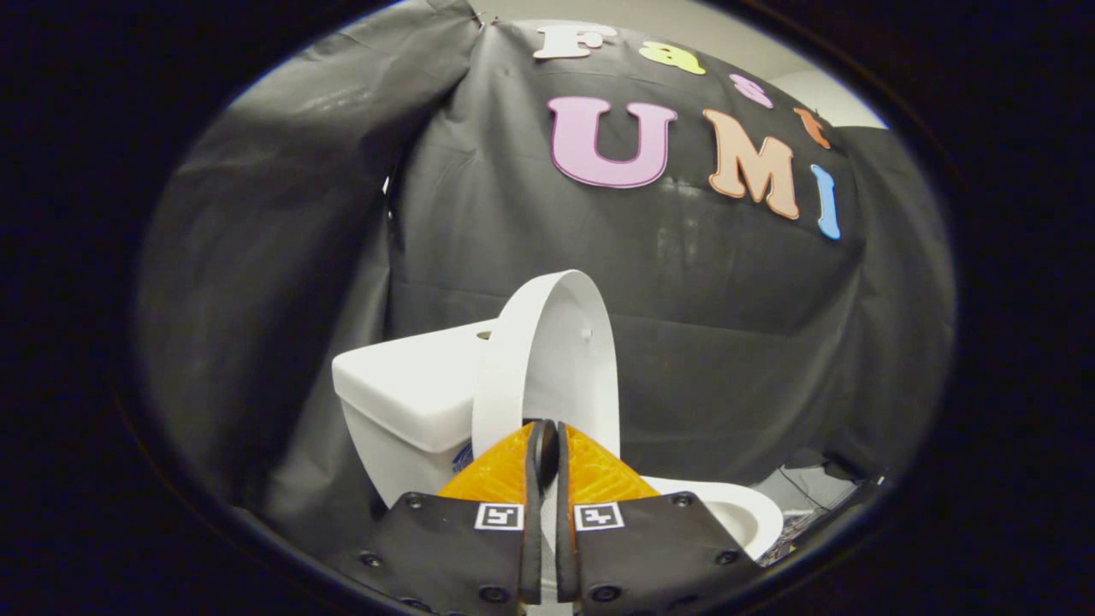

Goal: Open the toilet lid.

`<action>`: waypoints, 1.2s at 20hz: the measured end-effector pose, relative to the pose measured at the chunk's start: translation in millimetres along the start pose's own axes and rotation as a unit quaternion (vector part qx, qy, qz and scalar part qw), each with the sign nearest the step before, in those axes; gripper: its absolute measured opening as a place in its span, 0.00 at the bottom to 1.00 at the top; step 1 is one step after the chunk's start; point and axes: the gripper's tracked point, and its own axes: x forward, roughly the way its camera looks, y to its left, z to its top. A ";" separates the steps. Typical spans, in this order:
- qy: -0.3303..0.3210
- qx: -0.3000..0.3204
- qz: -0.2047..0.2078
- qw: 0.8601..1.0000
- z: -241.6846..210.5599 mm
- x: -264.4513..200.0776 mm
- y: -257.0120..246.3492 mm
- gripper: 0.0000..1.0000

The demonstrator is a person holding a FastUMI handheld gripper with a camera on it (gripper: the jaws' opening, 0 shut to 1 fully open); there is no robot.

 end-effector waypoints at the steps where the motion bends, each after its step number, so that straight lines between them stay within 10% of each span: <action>1: 0.004 0.015 0.013 1.000 -3.6 0.9 1.5 0.09; 9: 0.017 0.106 0.061 0.992 -13.0 0.8 -6.4 0.39; 14: 0.003 0.092 0.100 0.991 -8.7 -17.1 2.7 0.98; 24: -0.016 0.095 0.069 0.993 -15.9 -55.3 -63.6 0.99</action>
